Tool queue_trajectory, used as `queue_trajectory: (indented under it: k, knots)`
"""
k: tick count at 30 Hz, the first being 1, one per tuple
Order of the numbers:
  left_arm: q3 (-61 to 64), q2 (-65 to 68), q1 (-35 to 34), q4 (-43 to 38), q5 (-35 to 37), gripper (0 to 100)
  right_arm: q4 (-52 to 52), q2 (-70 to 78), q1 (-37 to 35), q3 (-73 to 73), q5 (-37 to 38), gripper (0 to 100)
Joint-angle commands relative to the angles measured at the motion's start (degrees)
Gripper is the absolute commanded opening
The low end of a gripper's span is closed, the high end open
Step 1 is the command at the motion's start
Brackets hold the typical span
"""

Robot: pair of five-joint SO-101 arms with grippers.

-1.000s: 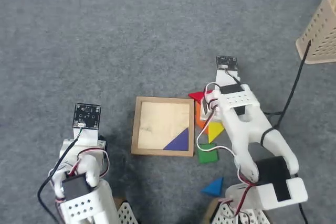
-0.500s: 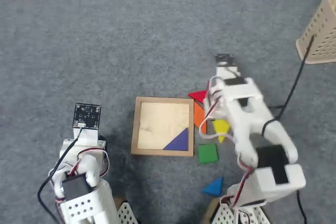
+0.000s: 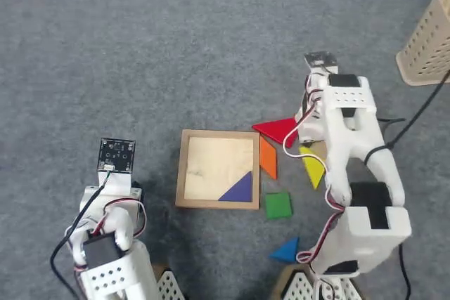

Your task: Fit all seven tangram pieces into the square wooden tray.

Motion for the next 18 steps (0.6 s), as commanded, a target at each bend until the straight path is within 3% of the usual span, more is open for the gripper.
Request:
queue_trajectory:
  k: [1, 5, 10, 18]
  knots:
    - [-0.7, -0.9, -0.2, 0.1, 0.3, 16, -1.5, -3.0, -2.3, -1.9, -5.4, 24.9]
    - [-0.7, -0.9, -0.2, 0.1, 0.3, 16, -4.1, 0.7, -0.2, 0.0, -6.2, 24.3]
    - [-0.7, -0.9, -0.2, 0.1, 0.3, 16, -5.7, 3.4, 2.3, -0.7, -5.3, 14.7]
    - [-0.7, -0.9, -0.2, 0.1, 0.3, 16, -6.5, 6.1, -1.3, -3.2, 1.1, 10.5]
